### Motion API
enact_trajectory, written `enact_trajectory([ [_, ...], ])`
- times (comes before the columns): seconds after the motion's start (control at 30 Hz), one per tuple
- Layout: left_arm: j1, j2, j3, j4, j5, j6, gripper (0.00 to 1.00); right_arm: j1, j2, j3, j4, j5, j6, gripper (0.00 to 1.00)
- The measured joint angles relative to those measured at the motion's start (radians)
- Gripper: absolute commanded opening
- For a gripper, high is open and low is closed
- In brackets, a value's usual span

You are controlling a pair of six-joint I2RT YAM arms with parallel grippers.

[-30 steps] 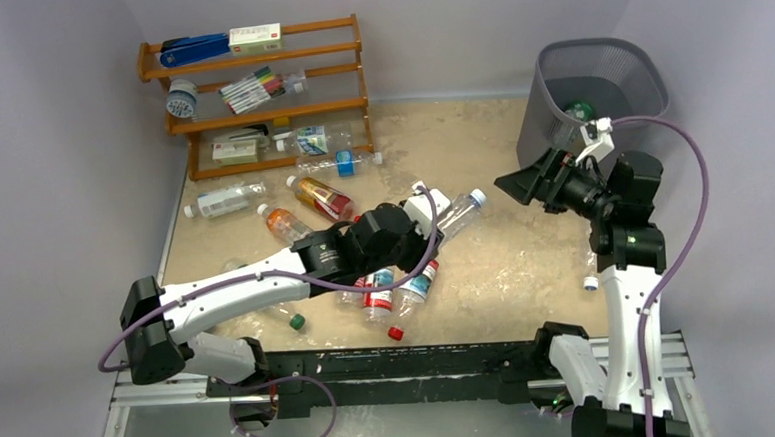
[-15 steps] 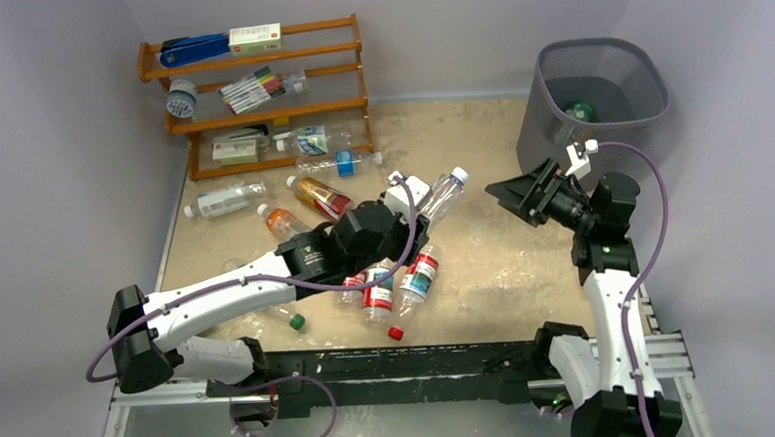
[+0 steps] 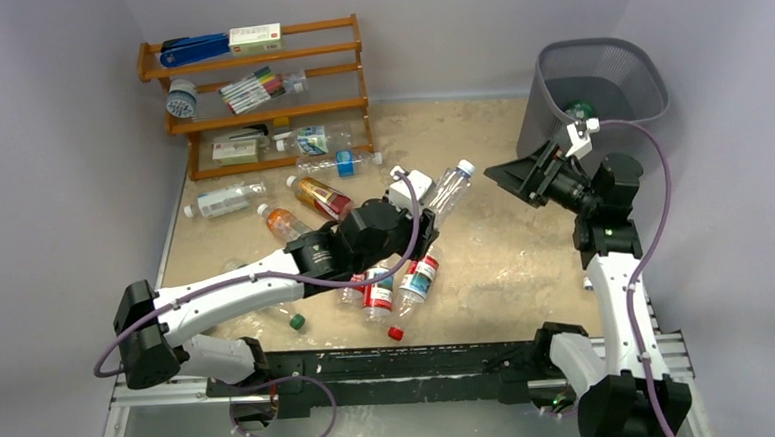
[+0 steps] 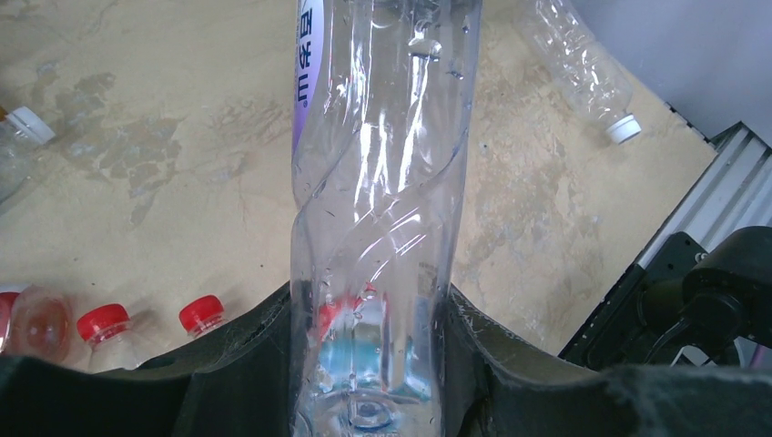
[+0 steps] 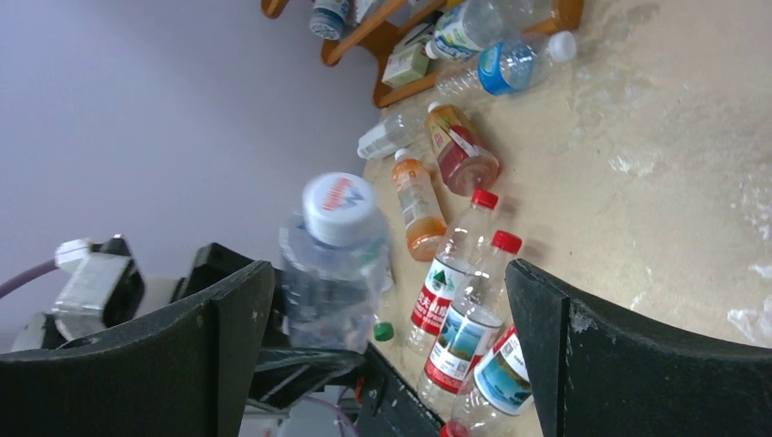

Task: Put the plastic bottles in the bin
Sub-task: Place the plastic bottle in the trash bin.

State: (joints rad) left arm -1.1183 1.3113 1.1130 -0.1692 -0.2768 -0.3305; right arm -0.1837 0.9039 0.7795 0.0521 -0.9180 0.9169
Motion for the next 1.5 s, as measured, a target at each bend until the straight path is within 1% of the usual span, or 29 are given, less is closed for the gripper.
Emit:
enact_trajectory([
  [0.17, 0.0, 0.047, 0.013, -0.006, 0.012, -0.004, 0.42, 0.058, 0.018, 0.066, 0.004, 0.036, -0.029, 1.0],
  [0.37, 0.0, 0.059, 0.032, -0.005, 0.02, -0.011, 0.42, 0.197, 0.095, 0.103, -0.011, 0.105, -0.056, 1.0],
  [0.5, 0.0, 0.06, 0.041, -0.003, 0.023, -0.018, 0.42, 0.229, 0.117, 0.105, -0.05, 0.146, -0.074, 1.0],
  [0.67, 0.0, 0.067, 0.042, -0.002, 0.029, -0.019, 0.43, 0.23, 0.117, 0.106, -0.062, 0.167, -0.084, 0.91],
  [0.83, 0.0, 0.088, 0.043, -0.002, 0.03, -0.019, 0.44, 0.243, 0.117, 0.106, -0.045, 0.164, -0.081, 0.86],
  [0.97, 0.0, 0.11, 0.045, 0.005, 0.029, -0.019, 0.44, 0.259, 0.122, 0.106, -0.038, 0.164, -0.084, 0.77],
  [1.03, 0.0, 0.12, 0.05, 0.007, 0.029, -0.019, 0.44, 0.263, 0.131, 0.106, -0.037, 0.168, -0.084, 0.69],
  [1.17, 0.001, 0.131, 0.058, 0.008, 0.018, -0.019, 0.45, 0.264, 0.157, 0.106, -0.031, 0.183, -0.095, 0.47],
  [1.23, 0.002, 0.131, 0.059, 0.008, 0.014, -0.022, 0.46, 0.264, 0.163, 0.106, -0.029, 0.192, -0.095, 0.4],
  [1.3, 0.003, 0.132, 0.06, 0.008, 0.014, -0.026, 0.48, 0.264, 0.163, 0.106, -0.029, 0.197, -0.09, 0.36],
  [1.5, 0.003, 0.135, 0.06, 0.007, 0.014, -0.026, 0.49, 0.267, 0.163, 0.108, -0.027, 0.198, -0.099, 0.29],
])
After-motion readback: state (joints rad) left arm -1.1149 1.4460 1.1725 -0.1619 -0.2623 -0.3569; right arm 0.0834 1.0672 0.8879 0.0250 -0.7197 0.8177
